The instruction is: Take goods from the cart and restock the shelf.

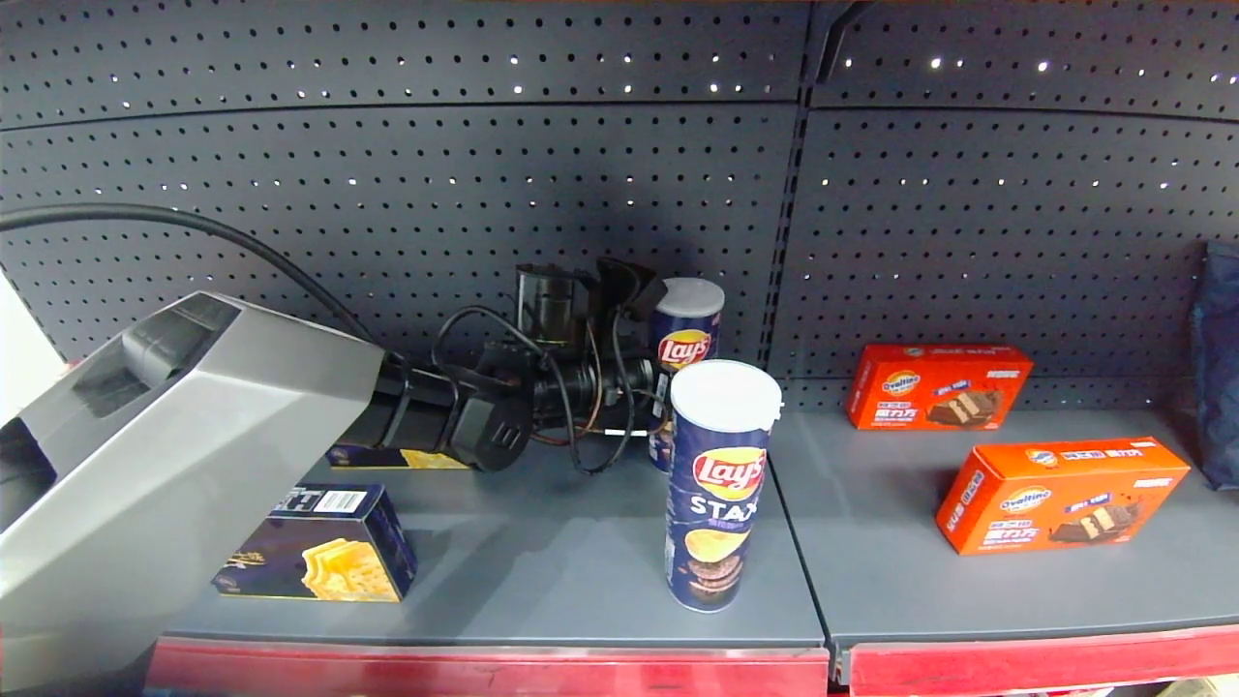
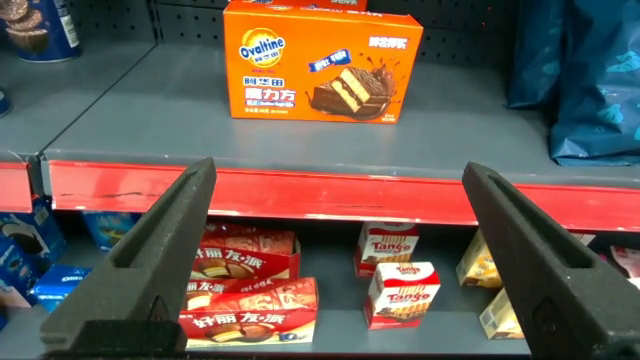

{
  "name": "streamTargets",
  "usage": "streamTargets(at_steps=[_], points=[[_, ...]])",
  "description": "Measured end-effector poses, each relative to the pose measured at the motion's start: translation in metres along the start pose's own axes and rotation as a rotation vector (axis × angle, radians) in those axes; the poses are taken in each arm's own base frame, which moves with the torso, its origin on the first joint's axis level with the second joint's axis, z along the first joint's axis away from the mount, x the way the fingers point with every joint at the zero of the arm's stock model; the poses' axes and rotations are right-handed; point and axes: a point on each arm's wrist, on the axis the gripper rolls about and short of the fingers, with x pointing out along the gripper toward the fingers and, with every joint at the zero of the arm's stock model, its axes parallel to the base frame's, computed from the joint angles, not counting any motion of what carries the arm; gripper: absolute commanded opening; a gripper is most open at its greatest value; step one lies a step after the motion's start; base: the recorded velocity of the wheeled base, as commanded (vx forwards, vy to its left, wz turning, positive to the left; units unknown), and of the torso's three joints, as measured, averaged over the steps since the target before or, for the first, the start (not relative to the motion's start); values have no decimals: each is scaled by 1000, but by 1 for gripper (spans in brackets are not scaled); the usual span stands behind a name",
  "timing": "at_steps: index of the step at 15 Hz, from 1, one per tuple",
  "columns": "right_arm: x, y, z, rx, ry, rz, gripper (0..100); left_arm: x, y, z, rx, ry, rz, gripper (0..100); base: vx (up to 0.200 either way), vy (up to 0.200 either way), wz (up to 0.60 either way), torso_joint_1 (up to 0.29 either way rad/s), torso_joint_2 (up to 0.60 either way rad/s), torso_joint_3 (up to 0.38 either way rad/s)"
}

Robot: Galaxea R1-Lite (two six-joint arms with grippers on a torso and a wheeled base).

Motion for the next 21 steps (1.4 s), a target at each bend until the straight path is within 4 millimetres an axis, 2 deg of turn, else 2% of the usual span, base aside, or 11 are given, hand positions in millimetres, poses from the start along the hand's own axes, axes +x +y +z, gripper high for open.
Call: streamTargets(at_steps=[6,9,15,19,21], points=[[0,0,0,0,0,-1,100,-3,0,-2,-5,12,1,100,0,0,0,0,0,0],[0,0,0,1,0,1,100,-17,-4,1,-5,18,4,100,0,0,0,0,0,0],[0,0,0,2,0,3,100,-67,-14,24,3,-12,27,100,0,0,0,0,0,0],[0,0,0,-6,-1,6,100,-120,-8,46,10,-65,98,100,0,0,0,0,0,0],[0,0,0,-16,-1,12,100,-153,-9,64,27,-122,139,100,0,0,0,0,0,0]])
